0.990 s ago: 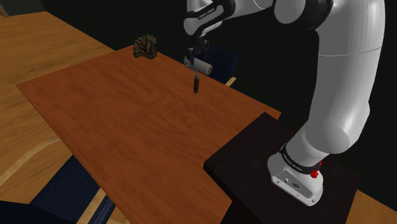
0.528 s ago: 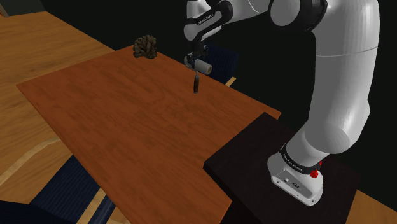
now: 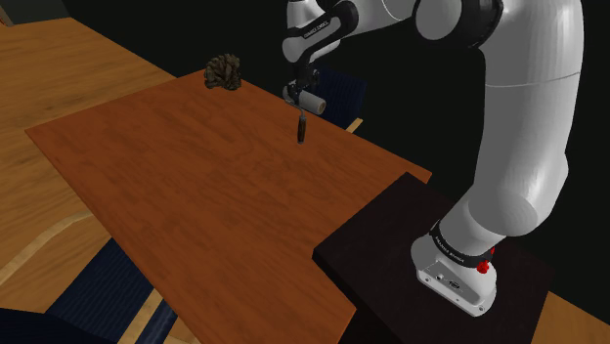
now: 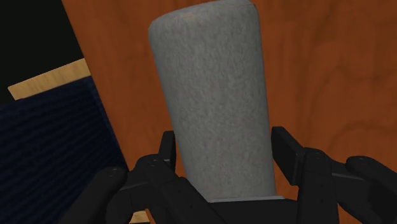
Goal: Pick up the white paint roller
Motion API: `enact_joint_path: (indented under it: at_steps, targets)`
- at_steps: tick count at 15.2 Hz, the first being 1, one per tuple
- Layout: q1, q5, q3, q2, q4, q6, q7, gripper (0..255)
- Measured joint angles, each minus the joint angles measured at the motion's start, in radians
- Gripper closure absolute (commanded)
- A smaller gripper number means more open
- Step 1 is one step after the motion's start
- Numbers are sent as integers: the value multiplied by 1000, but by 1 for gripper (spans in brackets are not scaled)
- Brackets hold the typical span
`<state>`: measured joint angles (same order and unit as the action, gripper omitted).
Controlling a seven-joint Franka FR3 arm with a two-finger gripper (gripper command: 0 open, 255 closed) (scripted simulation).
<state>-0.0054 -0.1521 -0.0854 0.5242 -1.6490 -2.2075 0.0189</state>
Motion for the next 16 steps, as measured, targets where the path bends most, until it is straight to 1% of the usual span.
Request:
enact_joint_path:
  at_steps: [10, 16]
  targets:
    - [0, 4, 1, -55, 34, 92, -15, 255]
    - [2, 7, 2, -77, 77, 157, -23, 255]
